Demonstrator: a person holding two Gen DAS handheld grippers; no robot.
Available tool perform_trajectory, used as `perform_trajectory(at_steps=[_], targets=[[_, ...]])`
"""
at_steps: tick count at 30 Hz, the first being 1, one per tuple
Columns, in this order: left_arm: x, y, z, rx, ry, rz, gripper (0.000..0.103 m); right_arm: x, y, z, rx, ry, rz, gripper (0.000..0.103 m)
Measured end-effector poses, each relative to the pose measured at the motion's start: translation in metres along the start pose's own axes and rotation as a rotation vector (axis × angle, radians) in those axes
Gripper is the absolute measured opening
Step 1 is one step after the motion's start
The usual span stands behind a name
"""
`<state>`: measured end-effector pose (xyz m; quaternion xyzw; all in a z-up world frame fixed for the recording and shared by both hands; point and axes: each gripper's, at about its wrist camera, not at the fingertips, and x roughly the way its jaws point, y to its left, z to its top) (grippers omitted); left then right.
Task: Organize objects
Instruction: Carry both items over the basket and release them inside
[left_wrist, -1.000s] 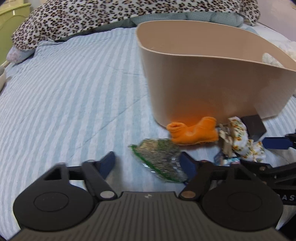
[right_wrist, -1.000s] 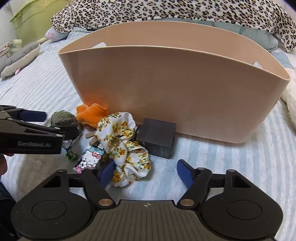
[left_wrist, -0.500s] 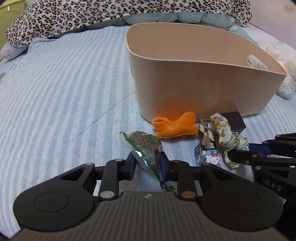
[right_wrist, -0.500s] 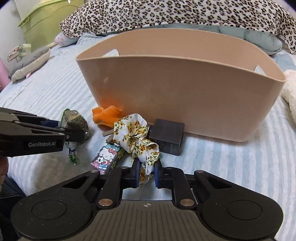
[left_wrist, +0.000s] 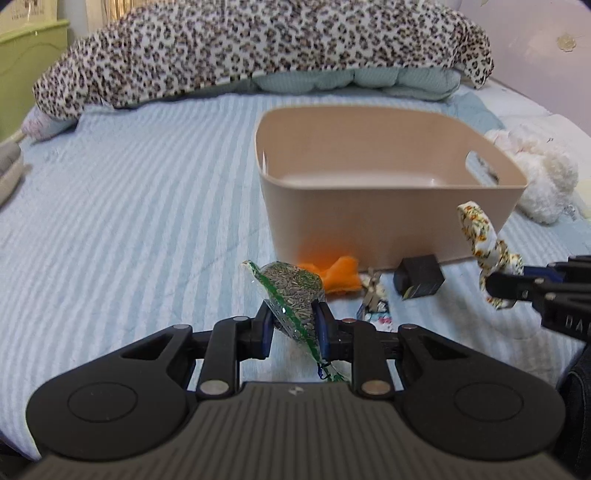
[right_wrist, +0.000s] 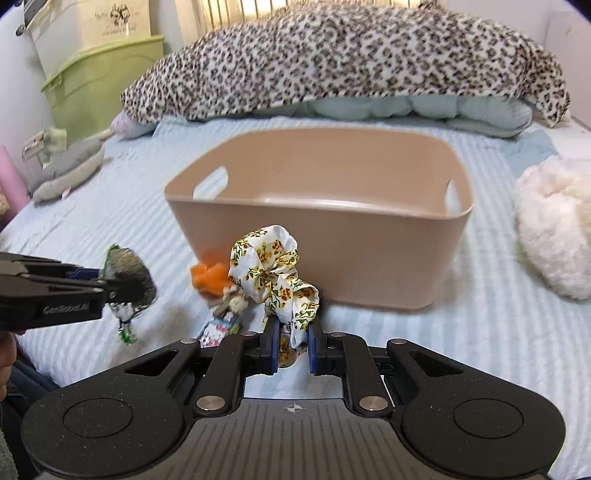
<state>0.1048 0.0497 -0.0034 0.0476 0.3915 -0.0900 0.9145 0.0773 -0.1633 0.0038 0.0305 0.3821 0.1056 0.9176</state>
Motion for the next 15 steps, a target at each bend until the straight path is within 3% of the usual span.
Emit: perform_trajectory(at_steps=[8, 15], targets=[[-0.033, -0.011, 0.028, 0.015, -0.118, 0.014, 0.026, -0.036, -0.014, 0.03, -0.003, -0.124, -0.032, 0.014], [-0.032, -0.022, 0.065, 0.023, -0.188, 0.029, 0.026, -0.041, -0.026, 0.06, 0.002, -0.199, -0.047, 0.014]])
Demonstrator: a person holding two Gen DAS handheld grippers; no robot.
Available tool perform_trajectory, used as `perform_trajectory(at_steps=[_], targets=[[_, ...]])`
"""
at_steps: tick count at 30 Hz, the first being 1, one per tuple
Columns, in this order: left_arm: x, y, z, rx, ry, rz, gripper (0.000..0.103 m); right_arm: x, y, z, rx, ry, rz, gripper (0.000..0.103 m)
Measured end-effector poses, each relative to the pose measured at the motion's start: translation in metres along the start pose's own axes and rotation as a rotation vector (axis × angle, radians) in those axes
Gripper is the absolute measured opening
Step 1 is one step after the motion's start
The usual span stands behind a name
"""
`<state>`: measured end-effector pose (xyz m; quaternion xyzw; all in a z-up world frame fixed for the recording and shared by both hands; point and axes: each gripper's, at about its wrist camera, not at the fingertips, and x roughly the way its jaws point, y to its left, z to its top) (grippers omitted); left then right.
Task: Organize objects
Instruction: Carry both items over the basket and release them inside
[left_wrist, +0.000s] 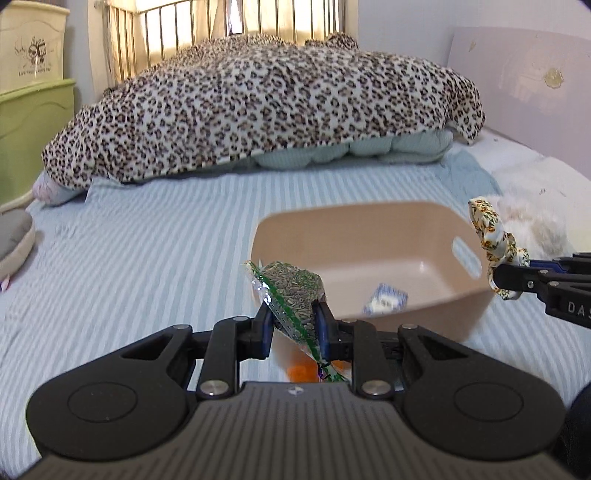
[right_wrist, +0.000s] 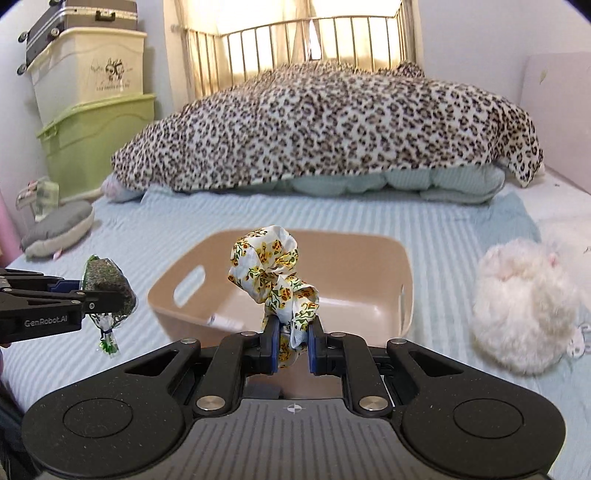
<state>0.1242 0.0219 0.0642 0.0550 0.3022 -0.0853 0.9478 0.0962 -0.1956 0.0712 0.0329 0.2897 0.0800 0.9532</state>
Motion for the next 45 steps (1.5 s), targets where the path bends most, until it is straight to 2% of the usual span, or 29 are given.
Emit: perform_trajectory(at_steps=[7, 12, 20, 27, 30, 32, 33, 34, 35, 36, 37, 38, 40, 43, 45], targets=[[0.03, -0.013, 0.03, 0.006, -0.034, 0.007, 0.026, 0.02, -0.009, 0.024, -0.003, -0.043, -0.024, 0.014], [0.071, -0.025, 0.037, 0.015, 0.007, 0.027, 0.026, 0.049, -0.019, 0.034, 0.014, -0.03, -0.044, 0.014], [0.136, -0.03, 0.027, 0.035, 0.128, 0.031, 0.026, 0.105, -0.031, 0.026, 0.034, 0.072, -0.066, 0.014], [0.167, -0.028, 0.012, 0.019, 0.215, 0.052, 0.026, 0.133, -0.032, 0.007, 0.029, 0.176, -0.07, 0.015], [0.168, -0.03, 0.008, 0.042, 0.229, 0.06, 0.027, 0.136, -0.032, 0.003, 0.013, 0.194, -0.081, 0.02], [0.164, -0.031, 0.009, 0.044, 0.223, 0.055, 0.028, 0.133, -0.031, 0.003, 0.007, 0.192, -0.085, 0.035], [0.161, -0.031, 0.011, 0.046, 0.22, 0.05, 0.033, 0.131, -0.03, 0.003, 0.006, 0.188, -0.087, 0.036], [0.157, -0.031, 0.013, 0.048, 0.214, 0.044, 0.044, 0.128, -0.03, 0.005, 0.006, 0.18, -0.087, 0.038], [0.152, -0.032, 0.015, 0.047, 0.206, 0.043, 0.053, 0.123, -0.03, 0.006, 0.007, 0.169, -0.086, 0.044], [0.145, -0.031, 0.018, 0.041, 0.195, 0.045, 0.068, 0.119, -0.03, 0.008, 0.009, 0.159, -0.084, 0.049], [0.139, -0.031, 0.021, 0.033, 0.183, 0.049, 0.075, 0.115, -0.03, 0.011, 0.014, 0.144, -0.084, 0.059], [0.133, -0.03, 0.024, 0.024, 0.174, 0.054, 0.076, 0.109, -0.03, 0.011, 0.016, 0.126, -0.084, 0.064], [0.12, -0.027, 0.029, 0.006, 0.168, 0.055, 0.077, 0.097, -0.03, 0.014, 0.011, 0.103, -0.084, 0.067], [0.1, -0.023, 0.033, -0.014, 0.152, 0.063, 0.082, 0.079, -0.028, 0.016, 0.006, 0.089, -0.084, 0.079], [0.086, -0.023, 0.034, -0.006, 0.132, 0.078, 0.085, 0.066, -0.026, 0.015, 0.005, 0.079, -0.077, 0.08]])
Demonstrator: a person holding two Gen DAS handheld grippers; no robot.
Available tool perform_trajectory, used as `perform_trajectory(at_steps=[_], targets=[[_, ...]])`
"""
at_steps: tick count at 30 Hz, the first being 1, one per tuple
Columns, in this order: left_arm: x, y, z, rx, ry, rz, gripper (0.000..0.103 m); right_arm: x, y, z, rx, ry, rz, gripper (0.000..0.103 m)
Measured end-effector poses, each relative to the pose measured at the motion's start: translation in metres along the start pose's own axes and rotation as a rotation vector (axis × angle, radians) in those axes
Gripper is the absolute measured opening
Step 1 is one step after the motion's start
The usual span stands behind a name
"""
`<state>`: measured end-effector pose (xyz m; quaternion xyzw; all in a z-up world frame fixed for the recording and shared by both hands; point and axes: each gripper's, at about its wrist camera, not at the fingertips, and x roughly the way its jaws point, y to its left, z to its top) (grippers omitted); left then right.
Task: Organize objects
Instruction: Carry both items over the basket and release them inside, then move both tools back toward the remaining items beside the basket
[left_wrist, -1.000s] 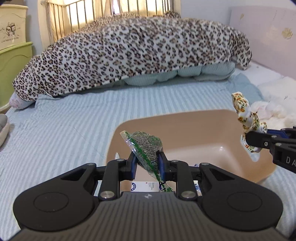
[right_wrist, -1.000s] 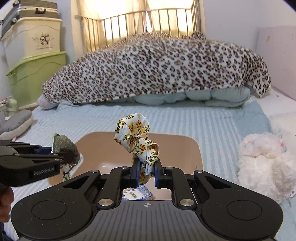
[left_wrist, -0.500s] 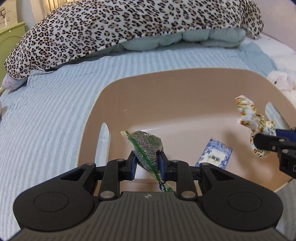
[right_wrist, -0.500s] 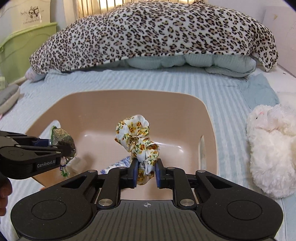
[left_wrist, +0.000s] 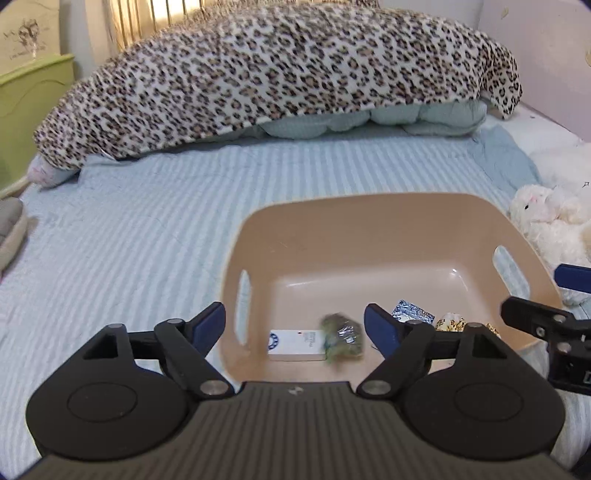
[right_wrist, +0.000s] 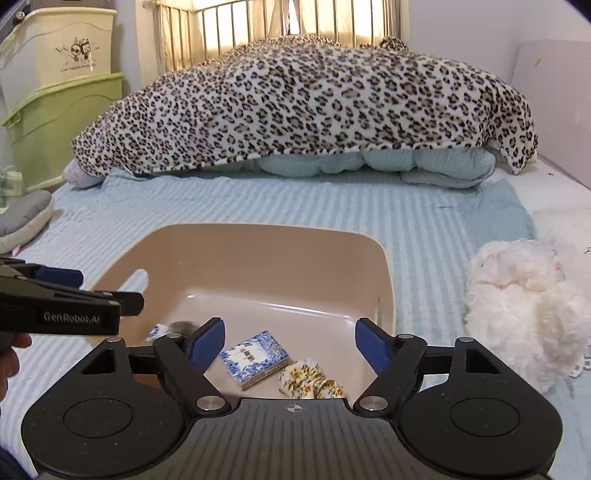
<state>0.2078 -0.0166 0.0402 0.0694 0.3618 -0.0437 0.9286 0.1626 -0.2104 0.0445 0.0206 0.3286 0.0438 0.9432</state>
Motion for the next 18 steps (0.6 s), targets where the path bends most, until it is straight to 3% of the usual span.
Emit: perform_trajectory(at_steps=[4, 11, 18], targets=[[-0.024, 0.002, -0.008, 0.004, -0.016, 0.012, 0.09, -0.027, 0.005, -0.006, -0.014, -0.021, -0.003, 0.092], [-0.048, 0.006, -0.035, 0.003, 0.008, 0.015, 0.09, -0.052, 0.016, -0.028, -0.036, 0.004, 0.003, 0.096], [-0.049, 0.01, -0.072, 0.005, 0.076, 0.032, 0.09, -0.057, 0.023, -0.059, -0.045, 0.054, -0.003, 0.096]])
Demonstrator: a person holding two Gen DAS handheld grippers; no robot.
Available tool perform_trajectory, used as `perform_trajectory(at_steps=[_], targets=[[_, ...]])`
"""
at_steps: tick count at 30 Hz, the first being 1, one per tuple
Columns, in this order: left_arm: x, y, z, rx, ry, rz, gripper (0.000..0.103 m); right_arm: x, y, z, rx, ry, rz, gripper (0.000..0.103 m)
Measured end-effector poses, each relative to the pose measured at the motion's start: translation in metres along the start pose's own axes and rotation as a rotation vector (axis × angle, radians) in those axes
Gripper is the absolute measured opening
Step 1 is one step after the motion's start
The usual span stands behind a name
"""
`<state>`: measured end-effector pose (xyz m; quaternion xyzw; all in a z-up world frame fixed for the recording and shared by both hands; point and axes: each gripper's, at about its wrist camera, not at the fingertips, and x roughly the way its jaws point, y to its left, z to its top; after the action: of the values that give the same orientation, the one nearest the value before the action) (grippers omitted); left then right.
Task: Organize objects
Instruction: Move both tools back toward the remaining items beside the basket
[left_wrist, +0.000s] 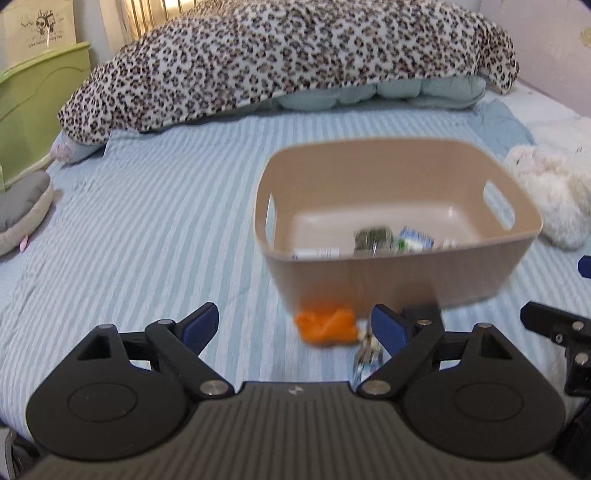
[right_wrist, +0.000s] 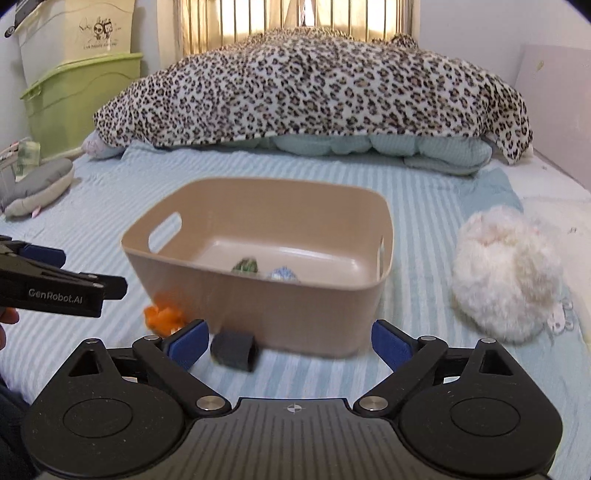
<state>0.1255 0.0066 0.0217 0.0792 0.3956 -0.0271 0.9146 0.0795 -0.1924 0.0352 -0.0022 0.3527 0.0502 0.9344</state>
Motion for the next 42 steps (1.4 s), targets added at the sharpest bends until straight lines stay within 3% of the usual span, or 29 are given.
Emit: perform_trajectory(at_steps=[11, 18, 32, 42], targets=[[0.027, -0.002, -0.055, 0.034, 0.142, -0.023, 0.09, 0.013, 0.0, -0.034, 0.032, 0.083, -0.007, 0.096], [0.048, -0.013, -0.069, 0.051, 0.204, -0.045, 0.09, 0.027, -0.001, -0.05, 0.046, 0.138, -0.011, 0.096], [0.074, -0.012, -0.061, -0.028, 0.196, -0.117, 0.09, 0.06, 0.004, -0.06, 0.047, 0.205, 0.001, 0.097], [0.076, 0.001, -0.048, -0.143, 0.219, -0.242, 0.09, 0.079, 0.01, -0.054, 0.03, 0.217, 0.001, 0.097]])
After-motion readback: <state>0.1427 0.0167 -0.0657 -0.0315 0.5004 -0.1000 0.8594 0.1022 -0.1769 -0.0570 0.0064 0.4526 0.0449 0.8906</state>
